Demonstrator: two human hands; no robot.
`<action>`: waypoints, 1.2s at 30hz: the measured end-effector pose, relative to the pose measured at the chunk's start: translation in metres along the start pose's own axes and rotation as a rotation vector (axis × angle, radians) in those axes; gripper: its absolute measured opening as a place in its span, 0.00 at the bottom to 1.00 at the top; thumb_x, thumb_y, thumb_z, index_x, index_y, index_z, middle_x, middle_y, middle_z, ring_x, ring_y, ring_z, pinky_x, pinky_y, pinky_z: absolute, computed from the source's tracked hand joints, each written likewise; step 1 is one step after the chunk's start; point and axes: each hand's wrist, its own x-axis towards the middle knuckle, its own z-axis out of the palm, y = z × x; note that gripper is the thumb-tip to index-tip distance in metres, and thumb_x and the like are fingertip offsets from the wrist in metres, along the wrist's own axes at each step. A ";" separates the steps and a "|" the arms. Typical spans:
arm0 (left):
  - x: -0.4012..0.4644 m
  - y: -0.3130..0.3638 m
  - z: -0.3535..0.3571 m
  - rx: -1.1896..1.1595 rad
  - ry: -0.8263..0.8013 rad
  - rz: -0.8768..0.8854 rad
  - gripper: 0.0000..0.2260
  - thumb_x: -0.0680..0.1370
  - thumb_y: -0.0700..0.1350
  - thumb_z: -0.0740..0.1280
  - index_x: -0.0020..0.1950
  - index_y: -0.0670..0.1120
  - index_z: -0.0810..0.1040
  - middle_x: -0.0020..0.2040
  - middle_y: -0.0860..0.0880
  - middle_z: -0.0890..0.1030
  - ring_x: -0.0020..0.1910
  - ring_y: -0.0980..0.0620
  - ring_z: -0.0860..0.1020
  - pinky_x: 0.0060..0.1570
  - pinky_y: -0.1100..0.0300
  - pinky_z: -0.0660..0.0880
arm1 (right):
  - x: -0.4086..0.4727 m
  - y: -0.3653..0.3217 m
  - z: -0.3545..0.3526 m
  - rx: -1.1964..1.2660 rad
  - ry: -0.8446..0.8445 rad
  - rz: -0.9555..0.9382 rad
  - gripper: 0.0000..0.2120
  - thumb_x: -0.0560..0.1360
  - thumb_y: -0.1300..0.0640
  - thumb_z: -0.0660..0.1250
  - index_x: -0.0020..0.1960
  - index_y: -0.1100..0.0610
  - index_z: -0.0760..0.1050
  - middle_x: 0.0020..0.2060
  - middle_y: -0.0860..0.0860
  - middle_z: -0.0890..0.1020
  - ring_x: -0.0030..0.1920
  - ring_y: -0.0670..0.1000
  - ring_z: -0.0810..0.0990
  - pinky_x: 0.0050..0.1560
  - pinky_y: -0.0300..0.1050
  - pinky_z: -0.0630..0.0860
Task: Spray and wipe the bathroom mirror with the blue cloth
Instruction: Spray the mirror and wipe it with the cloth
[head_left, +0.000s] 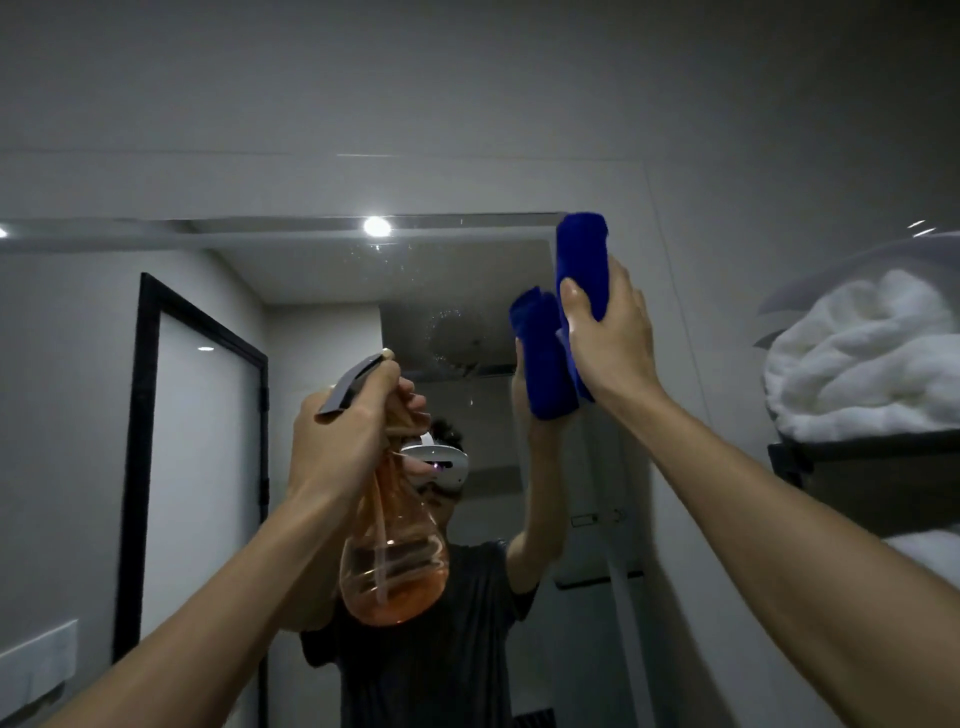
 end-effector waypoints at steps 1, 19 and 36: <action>0.002 0.003 -0.004 -0.009 0.006 0.003 0.11 0.78 0.50 0.70 0.43 0.43 0.83 0.43 0.39 0.85 0.49 0.37 0.85 0.44 0.41 0.81 | 0.009 -0.005 0.006 -0.120 0.003 -0.021 0.25 0.81 0.43 0.58 0.77 0.45 0.59 0.68 0.51 0.71 0.64 0.55 0.73 0.63 0.59 0.74; -0.009 0.001 -0.073 -0.060 0.022 0.056 0.11 0.81 0.48 0.62 0.46 0.44 0.79 0.40 0.47 0.85 0.37 0.54 0.85 0.29 0.59 0.81 | -0.088 -0.003 0.098 -0.672 -0.417 -0.693 0.31 0.81 0.46 0.56 0.80 0.55 0.53 0.79 0.56 0.54 0.79 0.59 0.49 0.78 0.60 0.51; 0.021 -0.002 -0.045 -0.103 -0.051 0.030 0.11 0.78 0.52 0.66 0.47 0.45 0.81 0.44 0.43 0.85 0.43 0.46 0.85 0.29 0.56 0.81 | 0.078 0.017 0.041 -0.577 0.119 -0.326 0.23 0.82 0.45 0.59 0.74 0.54 0.67 0.72 0.52 0.71 0.66 0.59 0.68 0.65 0.53 0.67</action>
